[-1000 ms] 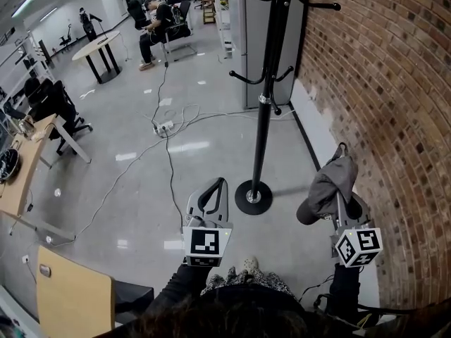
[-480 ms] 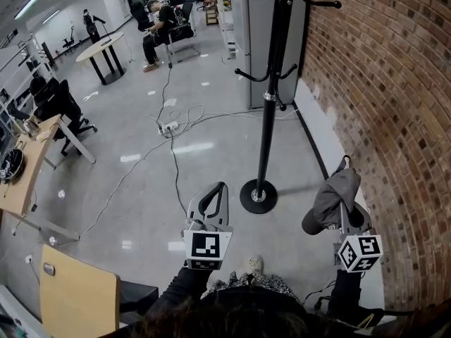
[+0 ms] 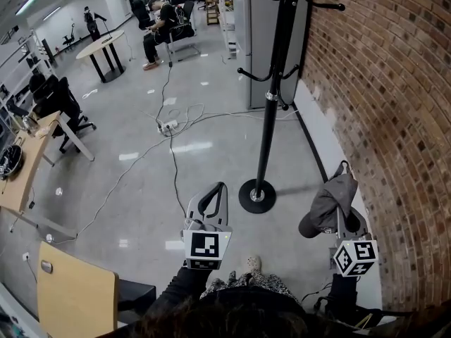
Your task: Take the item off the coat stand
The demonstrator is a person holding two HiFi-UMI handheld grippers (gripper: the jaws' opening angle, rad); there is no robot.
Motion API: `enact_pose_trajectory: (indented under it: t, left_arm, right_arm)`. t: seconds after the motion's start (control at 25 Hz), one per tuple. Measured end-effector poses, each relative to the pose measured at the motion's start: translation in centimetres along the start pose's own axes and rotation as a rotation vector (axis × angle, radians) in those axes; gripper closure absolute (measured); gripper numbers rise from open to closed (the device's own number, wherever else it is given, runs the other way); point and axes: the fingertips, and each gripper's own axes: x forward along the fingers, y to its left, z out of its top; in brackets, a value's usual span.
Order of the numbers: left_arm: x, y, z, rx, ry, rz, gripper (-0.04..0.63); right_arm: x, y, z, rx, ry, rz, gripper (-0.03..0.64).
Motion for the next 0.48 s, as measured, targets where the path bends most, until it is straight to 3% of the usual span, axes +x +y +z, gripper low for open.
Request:
enact_pose_trajectory:
  t: [0.48]
  left_arm:
    - [-0.46,-0.43,-0.02,0.005,-0.007,-0.006,0.588]
  right_arm:
    - [-0.48,0.45,0.15,-0.063,-0.002,-0.013,0.595]
